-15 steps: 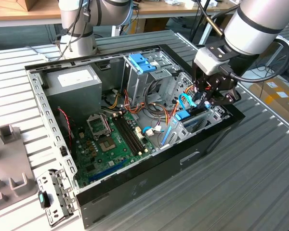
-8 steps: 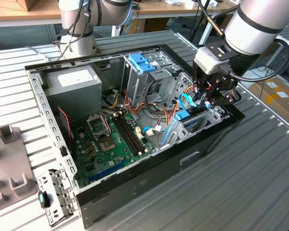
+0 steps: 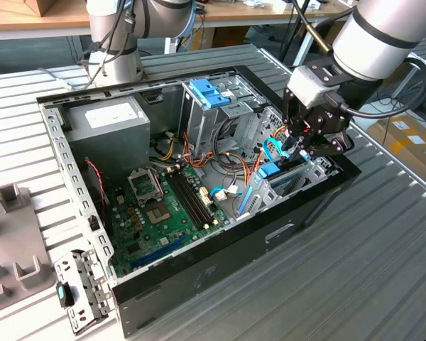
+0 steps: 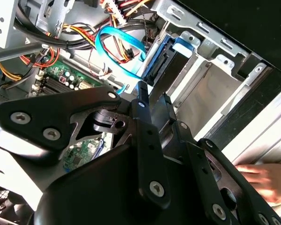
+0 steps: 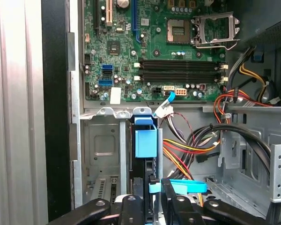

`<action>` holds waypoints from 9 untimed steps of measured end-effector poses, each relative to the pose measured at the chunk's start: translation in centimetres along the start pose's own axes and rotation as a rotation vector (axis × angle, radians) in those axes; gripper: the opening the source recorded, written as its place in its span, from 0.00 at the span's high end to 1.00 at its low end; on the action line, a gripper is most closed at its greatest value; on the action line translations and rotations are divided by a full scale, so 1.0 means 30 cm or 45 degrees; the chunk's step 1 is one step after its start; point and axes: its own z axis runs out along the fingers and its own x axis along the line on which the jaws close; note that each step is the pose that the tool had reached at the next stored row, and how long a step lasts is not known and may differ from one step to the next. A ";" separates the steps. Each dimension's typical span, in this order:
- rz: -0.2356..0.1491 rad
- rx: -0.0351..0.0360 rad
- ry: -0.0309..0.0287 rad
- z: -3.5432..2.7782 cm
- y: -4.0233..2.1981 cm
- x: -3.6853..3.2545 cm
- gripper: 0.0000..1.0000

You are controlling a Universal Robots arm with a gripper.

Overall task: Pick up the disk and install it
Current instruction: 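Insert the first disk wire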

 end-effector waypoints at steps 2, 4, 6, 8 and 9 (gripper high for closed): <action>0.000 -0.0001 0.0000 0.001 -0.009 -0.002 0.71; 0.000 -0.0004 0.0002 0.001 -0.020 -0.005 0.71; 0.000 -0.0019 0.0001 0.002 -0.039 -0.009 0.71; 0.000 -0.0023 0.0001 0.002 -0.046 -0.013 0.71; 0.000 -0.0024 0.0001 0.003 -0.052 -0.015 0.71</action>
